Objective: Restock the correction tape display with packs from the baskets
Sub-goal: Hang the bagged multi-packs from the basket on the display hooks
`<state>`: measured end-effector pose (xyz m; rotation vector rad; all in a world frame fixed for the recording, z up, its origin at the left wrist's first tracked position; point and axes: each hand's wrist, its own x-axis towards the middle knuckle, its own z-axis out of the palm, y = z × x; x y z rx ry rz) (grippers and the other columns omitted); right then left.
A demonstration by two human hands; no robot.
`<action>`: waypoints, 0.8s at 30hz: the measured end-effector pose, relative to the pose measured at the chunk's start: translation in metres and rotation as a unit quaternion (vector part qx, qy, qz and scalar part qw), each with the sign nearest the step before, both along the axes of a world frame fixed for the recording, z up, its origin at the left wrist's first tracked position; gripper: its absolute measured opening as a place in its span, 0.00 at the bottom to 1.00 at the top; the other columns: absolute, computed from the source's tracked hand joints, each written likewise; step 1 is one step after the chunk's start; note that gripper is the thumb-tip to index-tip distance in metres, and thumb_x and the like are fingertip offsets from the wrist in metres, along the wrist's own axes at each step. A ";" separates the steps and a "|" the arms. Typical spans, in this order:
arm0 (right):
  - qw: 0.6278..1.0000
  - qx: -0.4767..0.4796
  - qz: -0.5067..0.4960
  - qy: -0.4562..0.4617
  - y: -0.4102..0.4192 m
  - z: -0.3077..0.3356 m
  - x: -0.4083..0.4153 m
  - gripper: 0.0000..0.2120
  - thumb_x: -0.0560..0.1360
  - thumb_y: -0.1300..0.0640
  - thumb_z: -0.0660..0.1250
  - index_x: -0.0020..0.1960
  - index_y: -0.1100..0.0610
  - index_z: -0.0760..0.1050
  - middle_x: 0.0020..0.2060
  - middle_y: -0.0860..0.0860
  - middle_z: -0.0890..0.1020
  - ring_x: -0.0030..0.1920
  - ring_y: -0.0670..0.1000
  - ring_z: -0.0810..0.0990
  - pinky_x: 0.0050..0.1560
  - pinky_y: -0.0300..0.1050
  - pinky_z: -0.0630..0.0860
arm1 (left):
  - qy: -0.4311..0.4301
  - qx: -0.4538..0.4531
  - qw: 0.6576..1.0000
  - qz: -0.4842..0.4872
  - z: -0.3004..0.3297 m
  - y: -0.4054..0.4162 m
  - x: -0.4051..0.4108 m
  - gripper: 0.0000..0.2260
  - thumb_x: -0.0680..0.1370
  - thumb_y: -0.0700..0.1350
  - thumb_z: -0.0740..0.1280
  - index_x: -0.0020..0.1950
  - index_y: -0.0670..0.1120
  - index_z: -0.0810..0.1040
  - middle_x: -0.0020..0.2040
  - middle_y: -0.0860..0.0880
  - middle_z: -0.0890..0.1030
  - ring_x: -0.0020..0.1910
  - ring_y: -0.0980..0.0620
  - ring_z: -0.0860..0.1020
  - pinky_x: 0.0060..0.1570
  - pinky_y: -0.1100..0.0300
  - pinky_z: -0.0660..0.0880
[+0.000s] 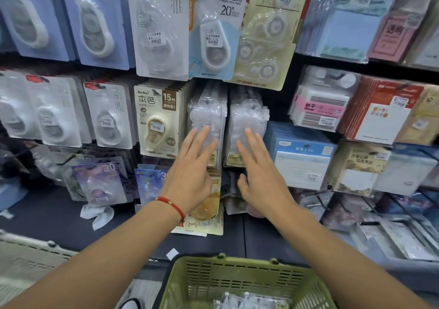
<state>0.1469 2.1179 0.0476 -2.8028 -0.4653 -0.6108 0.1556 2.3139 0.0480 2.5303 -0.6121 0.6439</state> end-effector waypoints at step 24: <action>0.999 0.034 0.008 -0.001 -0.026 -0.071 -0.012 0.11 0.78 0.58 0.64 0.57 0.55 0.80 0.49 0.51 0.84 0.44 0.59 0.83 0.42 0.56 0.81 | 0.070 0.119 0.983 -0.124 -0.034 0.044 0.000 0.24 0.75 0.32 0.70 0.72 0.40 0.78 0.79 0.39 0.69 0.76 0.36 0.69 0.71 0.40 0.72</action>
